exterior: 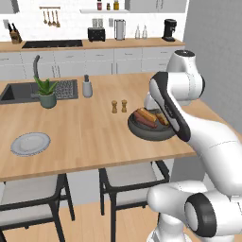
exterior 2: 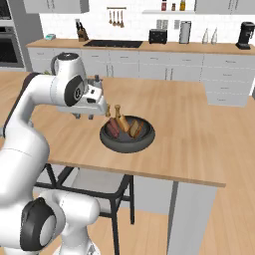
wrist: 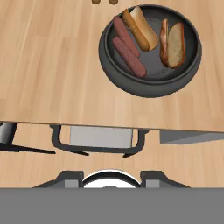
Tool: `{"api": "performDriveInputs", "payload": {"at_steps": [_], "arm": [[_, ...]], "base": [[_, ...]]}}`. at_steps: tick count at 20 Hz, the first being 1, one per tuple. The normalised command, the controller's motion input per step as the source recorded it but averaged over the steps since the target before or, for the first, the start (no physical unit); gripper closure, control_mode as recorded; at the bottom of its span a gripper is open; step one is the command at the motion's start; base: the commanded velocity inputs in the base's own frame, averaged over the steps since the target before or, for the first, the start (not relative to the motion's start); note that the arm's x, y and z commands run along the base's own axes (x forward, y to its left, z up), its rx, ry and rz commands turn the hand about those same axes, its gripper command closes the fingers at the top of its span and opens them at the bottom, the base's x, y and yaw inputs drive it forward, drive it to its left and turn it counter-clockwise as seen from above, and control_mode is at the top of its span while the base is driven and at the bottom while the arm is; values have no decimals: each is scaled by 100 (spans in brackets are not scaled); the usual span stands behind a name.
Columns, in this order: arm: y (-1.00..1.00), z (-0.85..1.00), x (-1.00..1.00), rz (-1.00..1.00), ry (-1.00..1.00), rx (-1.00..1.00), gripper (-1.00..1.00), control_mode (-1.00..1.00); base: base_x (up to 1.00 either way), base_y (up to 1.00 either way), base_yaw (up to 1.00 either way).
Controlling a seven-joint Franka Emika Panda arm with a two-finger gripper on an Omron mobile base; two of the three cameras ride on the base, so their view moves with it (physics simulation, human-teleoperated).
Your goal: Place one bun and one sausage from the bowl on each plate.
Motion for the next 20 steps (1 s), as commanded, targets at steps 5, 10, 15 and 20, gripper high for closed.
{"api": "performDriveInputs", "payload": {"at_steps": [5,10,15,20], "arm": [[-59,-1,-5,-7,-2,15,-100,-100],[-34,-52,17,0,2,4,-100,-100],[16,-70,43,0,3,-7,-100,-100],[8,-52,54,2,3,-3,-100,-100]], "base": [[0,0,0],[0,0,0],[0,0,0],[0,0,0]]}}
